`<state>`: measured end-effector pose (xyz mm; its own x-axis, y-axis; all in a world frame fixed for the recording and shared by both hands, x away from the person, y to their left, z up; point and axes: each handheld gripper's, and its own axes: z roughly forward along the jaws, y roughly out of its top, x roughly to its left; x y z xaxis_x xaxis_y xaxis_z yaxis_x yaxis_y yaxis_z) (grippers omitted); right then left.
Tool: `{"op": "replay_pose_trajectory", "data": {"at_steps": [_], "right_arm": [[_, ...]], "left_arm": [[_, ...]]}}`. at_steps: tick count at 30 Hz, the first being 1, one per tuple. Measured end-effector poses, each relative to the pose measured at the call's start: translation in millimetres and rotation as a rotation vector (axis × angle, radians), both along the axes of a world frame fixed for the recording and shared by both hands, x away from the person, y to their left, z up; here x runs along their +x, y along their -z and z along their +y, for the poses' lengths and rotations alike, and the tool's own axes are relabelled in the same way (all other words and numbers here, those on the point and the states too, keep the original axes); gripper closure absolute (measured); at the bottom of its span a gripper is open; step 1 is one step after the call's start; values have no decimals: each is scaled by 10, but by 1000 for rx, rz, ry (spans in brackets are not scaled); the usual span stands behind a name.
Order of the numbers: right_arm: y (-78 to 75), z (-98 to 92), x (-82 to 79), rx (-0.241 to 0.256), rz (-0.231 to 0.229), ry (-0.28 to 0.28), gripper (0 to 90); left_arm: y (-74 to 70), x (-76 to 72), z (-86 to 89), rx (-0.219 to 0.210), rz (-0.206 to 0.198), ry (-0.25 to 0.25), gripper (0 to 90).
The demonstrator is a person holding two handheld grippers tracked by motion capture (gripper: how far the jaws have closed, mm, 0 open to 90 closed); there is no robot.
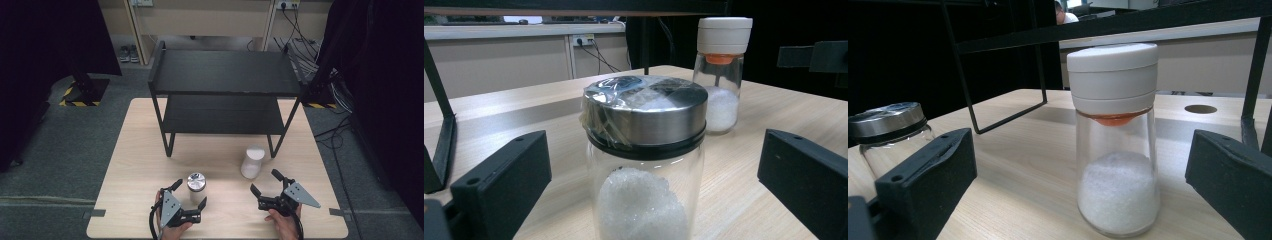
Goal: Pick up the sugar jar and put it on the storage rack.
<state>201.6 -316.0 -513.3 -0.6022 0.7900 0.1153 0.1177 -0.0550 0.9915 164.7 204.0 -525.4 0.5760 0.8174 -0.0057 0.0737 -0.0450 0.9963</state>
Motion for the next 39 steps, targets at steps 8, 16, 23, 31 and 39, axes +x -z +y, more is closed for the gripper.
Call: {"op": "replay_pose_trajectory", "data": {"at_steps": [8, 16, 23, 31, 39], "right_arm": [[0, 3, -3, 3, -1, 2, 4], [1, 0, -3, 2, 0, 3, 4], [3, 4, -1, 1, 0, 2, 4], [0, 0, -4, 3, -1, 3, 4], [2, 4, -1, 2, 1, 2, 4]], "left_arm": [[-1, 1, 1, 0, 1, 0, 0], [-20, 15, -10, 10, 7, 2, 0], [-58, 57, -28, 15, 32, -1, 0], [-93, 126, -6, 10, 62, 14, 2], [-148, 183, -31, 24, 90, 15, 3]]}}
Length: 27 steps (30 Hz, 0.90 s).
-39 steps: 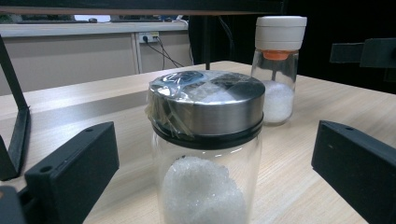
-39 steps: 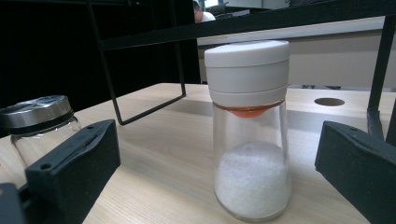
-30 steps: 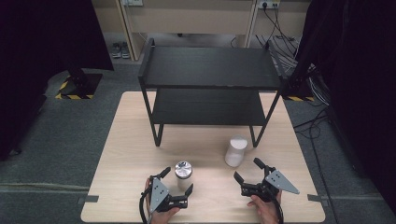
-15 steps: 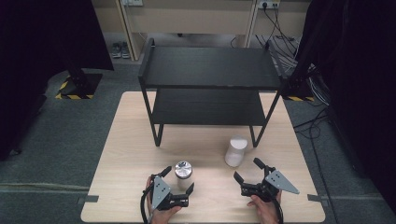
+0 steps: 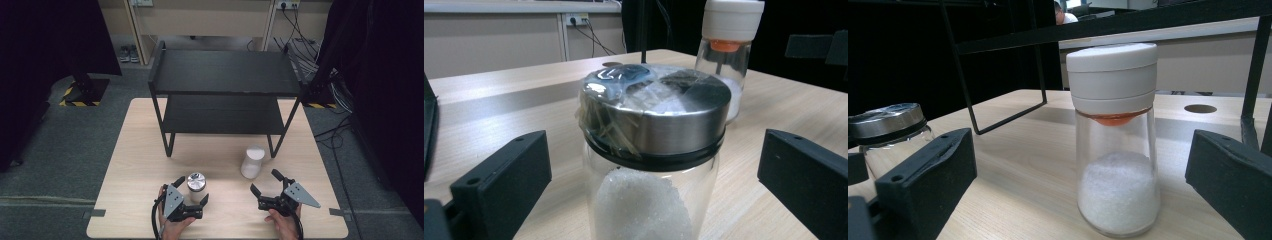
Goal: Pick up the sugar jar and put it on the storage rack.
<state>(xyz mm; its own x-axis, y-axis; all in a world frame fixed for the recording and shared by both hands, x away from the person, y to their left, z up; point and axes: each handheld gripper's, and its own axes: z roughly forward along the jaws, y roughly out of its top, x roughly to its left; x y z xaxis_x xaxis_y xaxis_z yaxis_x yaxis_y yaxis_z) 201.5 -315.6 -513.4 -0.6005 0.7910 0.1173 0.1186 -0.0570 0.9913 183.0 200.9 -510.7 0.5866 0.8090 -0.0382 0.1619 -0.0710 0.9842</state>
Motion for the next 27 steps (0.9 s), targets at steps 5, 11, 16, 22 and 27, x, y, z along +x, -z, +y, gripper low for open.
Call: {"op": "replay_pose_trajectory", "data": {"at_steps": [5, 11, 16, 22, 27], "right_arm": [[1, 3, -1, 0, 1, -1, 4], [3, -1, -1, 3, 3, 1, 4], [5, 3, 1, 3, 3, 0, 4], [5, 4, 2, 3, 6, 0, 4], [4, 4, 1, 3, 10, 4, 4]], "left_arm": [[-43, 56, -38, 18, 24, 1, 34], [-75, 100, -73, 35, 37, -6, 80], [-104, 120, -88, 50, 49, -16, 183], [-123, 136, -108, 60, 59, -16, 253], [-113, 139, -93, 55, 54, -3, 306]]}}
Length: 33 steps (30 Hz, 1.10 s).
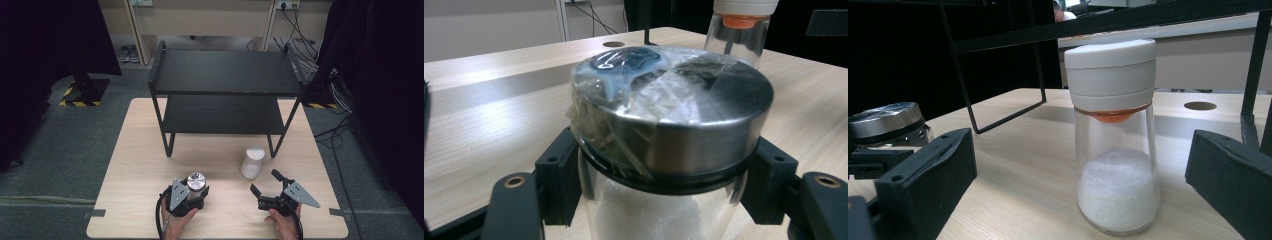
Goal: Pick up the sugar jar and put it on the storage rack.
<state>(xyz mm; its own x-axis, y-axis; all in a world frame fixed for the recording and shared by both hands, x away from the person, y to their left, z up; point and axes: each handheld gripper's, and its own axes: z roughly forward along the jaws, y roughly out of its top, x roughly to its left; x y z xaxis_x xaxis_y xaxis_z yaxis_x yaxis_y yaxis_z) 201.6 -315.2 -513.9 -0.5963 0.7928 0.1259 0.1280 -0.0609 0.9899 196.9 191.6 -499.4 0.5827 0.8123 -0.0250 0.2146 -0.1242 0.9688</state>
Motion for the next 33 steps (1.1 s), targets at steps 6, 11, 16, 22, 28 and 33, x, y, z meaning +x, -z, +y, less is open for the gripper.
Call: {"op": "replay_pose_trajectory", "data": {"at_steps": [6, 11, 16, 22, 28, 33], "right_arm": [[1, 1, 1, 0, -1, -1, 4], [3, -5, 2, 2, -2, 0, 4], [2, -3, 3, 1, 1, 0, 4], [2, -7, 0, 2, -2, 2, 4], [2, -6, 0, 2, -3, 1, 4], [2, -8, -2, 4, -4, 3, 4]], "left_arm": [[7, -23, -18, 2, -8, -12, 311], [23, -34, 18, -23, -15, -9, 311], [-26, -33, 21, -18, -15, 3, 312], [-131, -50, 24, -11, -25, 21, 311], [-229, -34, 53, -17, -25, 39, 312], [-357, -2, 84, -26, -12, 52, 312]]}}
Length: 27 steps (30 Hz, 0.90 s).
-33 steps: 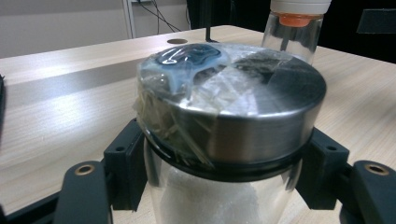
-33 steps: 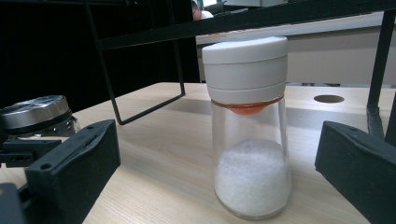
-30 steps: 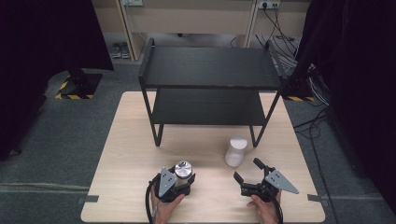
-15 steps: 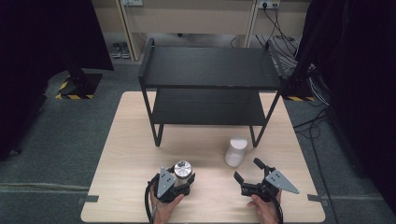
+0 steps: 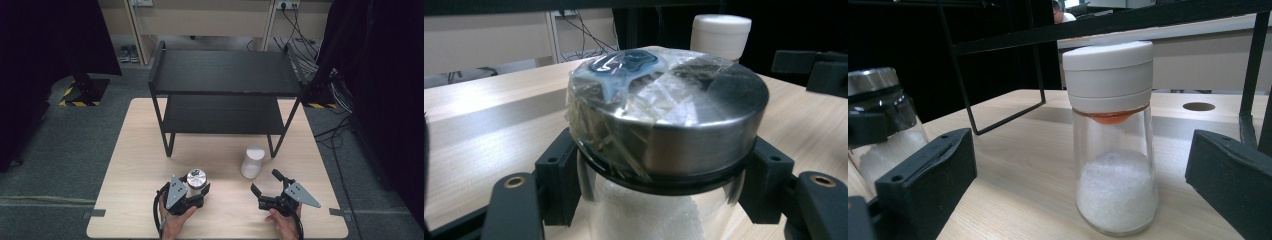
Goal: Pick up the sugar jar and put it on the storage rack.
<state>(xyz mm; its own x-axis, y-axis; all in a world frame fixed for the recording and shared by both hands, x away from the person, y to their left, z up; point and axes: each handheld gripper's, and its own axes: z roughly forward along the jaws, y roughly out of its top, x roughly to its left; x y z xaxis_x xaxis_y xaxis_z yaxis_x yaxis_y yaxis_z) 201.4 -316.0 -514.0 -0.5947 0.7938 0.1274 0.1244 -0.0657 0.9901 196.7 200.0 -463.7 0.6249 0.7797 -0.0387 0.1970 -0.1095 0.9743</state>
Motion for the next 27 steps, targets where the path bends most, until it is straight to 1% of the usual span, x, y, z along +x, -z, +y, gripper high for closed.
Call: {"op": "replay_pose_trajectory", "data": {"at_steps": [1, 2, 3, 5, 6, 7, 9, 13, 15, 17, 19, 22, 27], "right_arm": [[0, 0, -1, 0, 0, 0, 4], [0, 0, 0, 1, 0, 1, 4], [0, 1, -1, 0, 0, 2, 4], [0, 1, 0, 0, 0, 1, 4], [-1, 1, 0, -1, 1, 0, 4], [-1, 1, 0, -1, 1, 0, 4], [-1, 2, 0, -1, 0, 0, 4], [-1, 2, 2, -4, 0, 0, 4], [0, 0, 3, -2, 4, 1, 4], [0, -1, 3, -3, 2, 2, 4], [0, -3, 1, -1, 2, 2, 4], [4, -3, 3, 2, 4, 3, 4], [9, -9, 5, 7, 5, 5, 4]], "left_arm": [[-29, 11, 12, -4, 2, 6, 312], [-92, 27, 31, -5, 0, 16, 312], [-92, 27, 31, -5, 0, 16, 312], [-155, 43, 49, -8, -4, 27, 312], [-218, 60, 66, -9, -12, 38, 312], [-218, 60, 66, -9, -12, 38, 312], [-279, 75, 80, -8, -22, 46, 312], [-394, 118, 111, -15, -27, 58, 312], [-485, 160, 120, -12, -36, 64, 312], [-504, 174, 128, -16, -36, 68, 312], [-562, 217, 147, -26, -34, 76, 312], [-683, 285, 170, -25, -33, 94, 312], [-865, 358, 199, -20, -39, 117, 312]]}}
